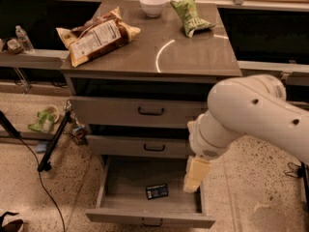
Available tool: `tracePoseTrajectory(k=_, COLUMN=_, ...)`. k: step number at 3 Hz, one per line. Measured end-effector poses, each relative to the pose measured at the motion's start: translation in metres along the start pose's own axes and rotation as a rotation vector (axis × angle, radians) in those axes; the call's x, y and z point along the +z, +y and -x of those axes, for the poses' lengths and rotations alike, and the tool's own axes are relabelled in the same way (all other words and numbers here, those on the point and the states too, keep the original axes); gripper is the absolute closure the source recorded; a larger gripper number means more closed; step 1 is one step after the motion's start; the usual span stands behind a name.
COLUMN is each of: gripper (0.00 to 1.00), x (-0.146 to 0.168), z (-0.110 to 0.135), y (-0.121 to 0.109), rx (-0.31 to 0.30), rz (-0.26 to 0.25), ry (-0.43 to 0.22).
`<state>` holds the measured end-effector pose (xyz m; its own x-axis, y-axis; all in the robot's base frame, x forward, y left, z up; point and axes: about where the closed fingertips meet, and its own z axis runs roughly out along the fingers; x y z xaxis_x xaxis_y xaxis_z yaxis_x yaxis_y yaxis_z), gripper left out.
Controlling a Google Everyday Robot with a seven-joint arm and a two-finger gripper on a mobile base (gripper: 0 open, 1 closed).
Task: Pick rxbar blueberry from bottom drawer and place on counter
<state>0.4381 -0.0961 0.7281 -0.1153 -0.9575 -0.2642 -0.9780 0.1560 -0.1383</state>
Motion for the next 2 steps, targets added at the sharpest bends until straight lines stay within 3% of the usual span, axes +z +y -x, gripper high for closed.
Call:
tracePoseTrajectory(k=1, gripper=0.00, x=0.067, z=-0.033, y=0.025, rx=0.025, rz=0.067, ry=0.002)
tracePoseTrajectory(k=2, gripper=0.00, x=0.140, z=-0.064, y=0.041, rx=0.059, rz=0.075, ry=0.053)
